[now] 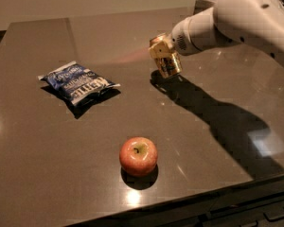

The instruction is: Place orange can upright

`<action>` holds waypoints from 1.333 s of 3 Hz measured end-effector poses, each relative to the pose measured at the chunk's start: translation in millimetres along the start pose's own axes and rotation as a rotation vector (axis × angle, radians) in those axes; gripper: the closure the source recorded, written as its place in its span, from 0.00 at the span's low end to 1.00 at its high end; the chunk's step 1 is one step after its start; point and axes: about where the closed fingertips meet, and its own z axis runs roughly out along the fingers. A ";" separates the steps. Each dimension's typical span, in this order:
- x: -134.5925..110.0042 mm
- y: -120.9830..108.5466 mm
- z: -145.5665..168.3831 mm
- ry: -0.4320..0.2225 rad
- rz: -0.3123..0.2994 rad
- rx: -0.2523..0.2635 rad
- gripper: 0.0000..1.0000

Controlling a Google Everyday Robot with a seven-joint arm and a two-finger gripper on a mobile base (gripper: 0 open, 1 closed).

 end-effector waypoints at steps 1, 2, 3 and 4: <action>-7.0 -5.0 1.3 -0.170 -0.026 0.006 1.00; -16.2 -11.3 0.9 -0.314 -0.044 0.023 1.00; -19.3 -15.6 0.5 -0.409 -0.037 0.047 1.00; -15.0 -20.7 4.6 -0.468 -0.007 0.063 1.00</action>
Offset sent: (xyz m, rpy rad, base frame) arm 0.0203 -0.0090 0.0255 0.2585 -0.4243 0.0375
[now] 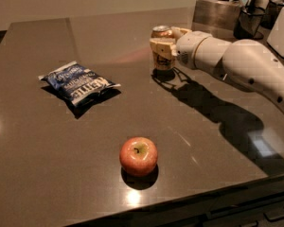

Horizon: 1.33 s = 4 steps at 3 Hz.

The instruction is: Place orange can upright

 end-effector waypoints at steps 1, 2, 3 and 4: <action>9.9 -8.0 1.8 -0.063 0.043 0.033 1.00; 14.2 -10.5 3.7 -0.102 0.056 0.041 1.00; 20.0 -13.1 6.0 -0.148 0.034 0.029 0.74; 23.3 -13.8 7.6 -0.160 0.027 0.023 0.51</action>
Offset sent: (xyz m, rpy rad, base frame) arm 0.0120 -0.0161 -0.0189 0.1463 -0.0850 -0.0497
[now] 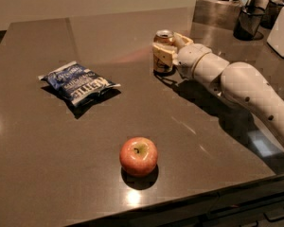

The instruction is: Place orange can upright

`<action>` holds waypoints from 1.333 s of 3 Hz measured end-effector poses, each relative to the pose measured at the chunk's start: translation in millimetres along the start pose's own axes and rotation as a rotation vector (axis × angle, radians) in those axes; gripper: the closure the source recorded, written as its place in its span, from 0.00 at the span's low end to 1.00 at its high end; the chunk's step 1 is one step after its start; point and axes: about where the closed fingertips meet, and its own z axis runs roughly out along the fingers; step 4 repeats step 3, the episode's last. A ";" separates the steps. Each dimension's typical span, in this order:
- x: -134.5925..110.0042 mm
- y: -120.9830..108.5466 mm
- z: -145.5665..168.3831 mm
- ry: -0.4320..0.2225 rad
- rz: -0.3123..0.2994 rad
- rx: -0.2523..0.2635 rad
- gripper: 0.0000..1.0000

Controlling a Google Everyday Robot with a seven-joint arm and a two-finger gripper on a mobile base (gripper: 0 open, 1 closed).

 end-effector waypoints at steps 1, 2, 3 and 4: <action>-0.9 2.5 1.7 0.001 0.001 -0.004 0.22; -1.4 4.6 3.2 0.000 0.001 -0.007 0.00; -1.4 4.7 3.3 0.000 0.001 -0.008 0.00; -1.4 4.7 3.3 0.000 0.001 -0.008 0.00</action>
Offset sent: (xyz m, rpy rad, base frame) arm -0.0002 0.0020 0.0005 -0.0001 0.0010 0.0021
